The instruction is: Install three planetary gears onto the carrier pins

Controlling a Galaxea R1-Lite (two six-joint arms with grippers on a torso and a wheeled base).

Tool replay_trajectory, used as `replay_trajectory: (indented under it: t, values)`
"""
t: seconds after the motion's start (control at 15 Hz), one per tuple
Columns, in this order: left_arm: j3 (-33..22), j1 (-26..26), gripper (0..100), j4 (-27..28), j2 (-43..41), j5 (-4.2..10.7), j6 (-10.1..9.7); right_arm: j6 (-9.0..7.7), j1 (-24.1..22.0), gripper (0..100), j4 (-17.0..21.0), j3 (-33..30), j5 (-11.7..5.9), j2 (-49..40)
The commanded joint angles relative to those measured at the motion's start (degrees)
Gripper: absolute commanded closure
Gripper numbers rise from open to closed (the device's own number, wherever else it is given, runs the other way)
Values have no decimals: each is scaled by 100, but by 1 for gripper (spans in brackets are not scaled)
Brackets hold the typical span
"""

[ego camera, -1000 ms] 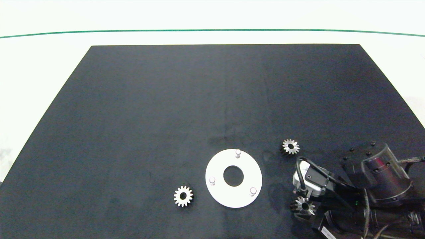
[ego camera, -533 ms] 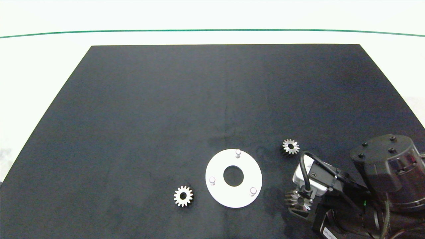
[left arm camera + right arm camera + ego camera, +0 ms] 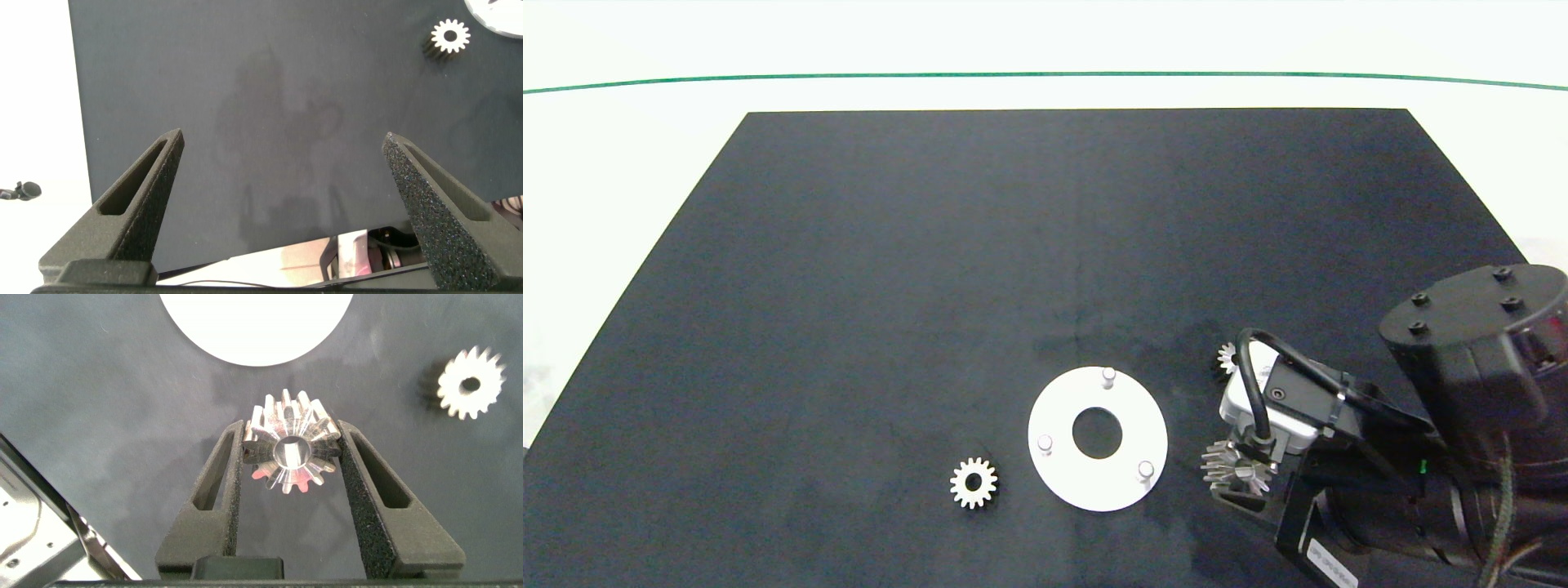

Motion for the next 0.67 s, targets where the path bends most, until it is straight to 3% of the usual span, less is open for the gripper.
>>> replay_trajectory:
  t: [0.07, 0.27, 0.67]
  values:
    - [2, 4, 0, 20, -1, 0, 7, -17, 148, 96, 10, -237, -17, 281]
    - [-7, -5, 0, 3, -1, 0, 7, -17, 315, 96, 1, -308, -176, 562]
    - [-16, -14, 0, 3, -1, 0, 7, -17, 377, 96, -8, -466, -211, 896]
